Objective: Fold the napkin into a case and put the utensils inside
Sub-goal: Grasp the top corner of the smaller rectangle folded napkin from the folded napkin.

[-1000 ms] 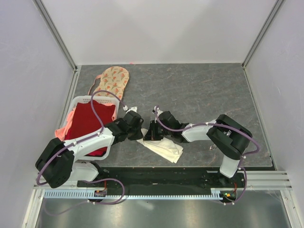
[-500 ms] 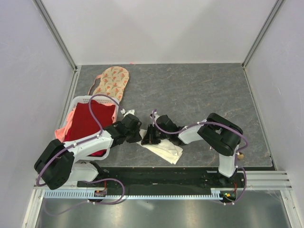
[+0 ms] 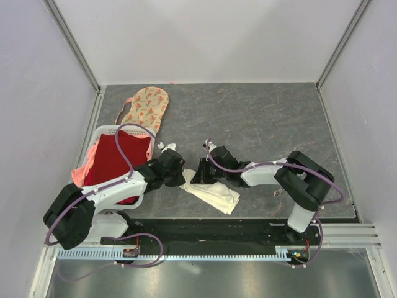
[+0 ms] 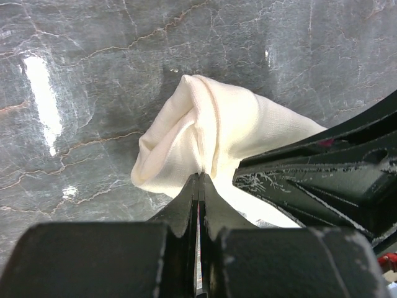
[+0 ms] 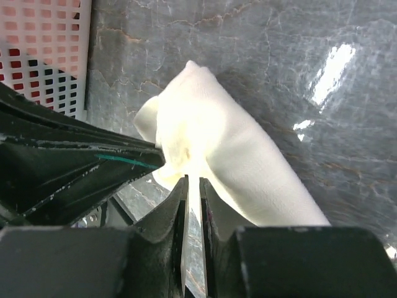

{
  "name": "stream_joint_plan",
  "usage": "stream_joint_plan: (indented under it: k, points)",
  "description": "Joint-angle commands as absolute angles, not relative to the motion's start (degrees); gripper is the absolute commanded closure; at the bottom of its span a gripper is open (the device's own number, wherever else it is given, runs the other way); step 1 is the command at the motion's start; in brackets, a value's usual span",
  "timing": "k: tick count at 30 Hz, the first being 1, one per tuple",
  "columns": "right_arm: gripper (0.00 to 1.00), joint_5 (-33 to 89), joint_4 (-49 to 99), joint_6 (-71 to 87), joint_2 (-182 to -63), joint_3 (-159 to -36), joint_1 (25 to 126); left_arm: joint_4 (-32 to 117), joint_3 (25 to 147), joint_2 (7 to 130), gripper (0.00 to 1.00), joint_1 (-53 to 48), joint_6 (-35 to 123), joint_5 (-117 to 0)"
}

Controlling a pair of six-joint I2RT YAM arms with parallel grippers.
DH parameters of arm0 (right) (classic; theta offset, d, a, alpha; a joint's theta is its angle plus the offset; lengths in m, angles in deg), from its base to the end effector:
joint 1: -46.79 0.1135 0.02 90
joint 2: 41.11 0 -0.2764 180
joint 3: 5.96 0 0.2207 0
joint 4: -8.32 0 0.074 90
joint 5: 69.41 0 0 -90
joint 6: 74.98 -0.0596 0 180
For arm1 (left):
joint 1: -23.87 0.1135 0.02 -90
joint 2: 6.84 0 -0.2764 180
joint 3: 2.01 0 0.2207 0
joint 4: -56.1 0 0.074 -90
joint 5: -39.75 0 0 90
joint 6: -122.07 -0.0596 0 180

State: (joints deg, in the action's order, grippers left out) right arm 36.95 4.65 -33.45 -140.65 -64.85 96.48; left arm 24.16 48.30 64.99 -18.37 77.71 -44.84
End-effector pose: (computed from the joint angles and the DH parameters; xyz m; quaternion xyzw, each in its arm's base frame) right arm 0.2059 0.2686 0.1634 -0.0729 0.8850 0.4172 0.1932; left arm 0.1655 -0.1427 0.1880 -0.0429 0.9477 -0.1850 0.2566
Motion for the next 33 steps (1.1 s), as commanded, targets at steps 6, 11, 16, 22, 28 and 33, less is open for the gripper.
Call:
stream_joint_plan:
  k: [6,11,16,22,28,33]
  points:
    - [0.85,38.79,2.73,-32.35,-145.78,-71.31,96.53,23.97,51.02,64.70,0.98,-18.67,78.38,-45.59]
    - [0.86,39.75,1.16,-33.14,-147.01,-71.66,96.71,24.15,51.81,65.57,0.98,-18.67,78.30,-45.77]
    - [0.86,39.84,-1.30,-34.28,-149.73,-72.71,97.32,27.39,51.47,65.49,0.98,-18.76,79.43,-48.22]
    - [0.85,38.17,-2.28,-34.82,-152.82,-71.66,96.27,25.38,50.85,65.67,0.98,-18.59,81.98,-42.88]
    - [0.84,39.23,-0.08,-33.06,-148.43,-68.85,94.95,25.03,48.30,60.14,0.98,-18.50,80.94,-39.01]
    - [0.83,39.23,1.50,-32.53,-144.47,-68.23,94.95,24.94,48.04,59.86,0.98,-18.50,80.76,-39.44]
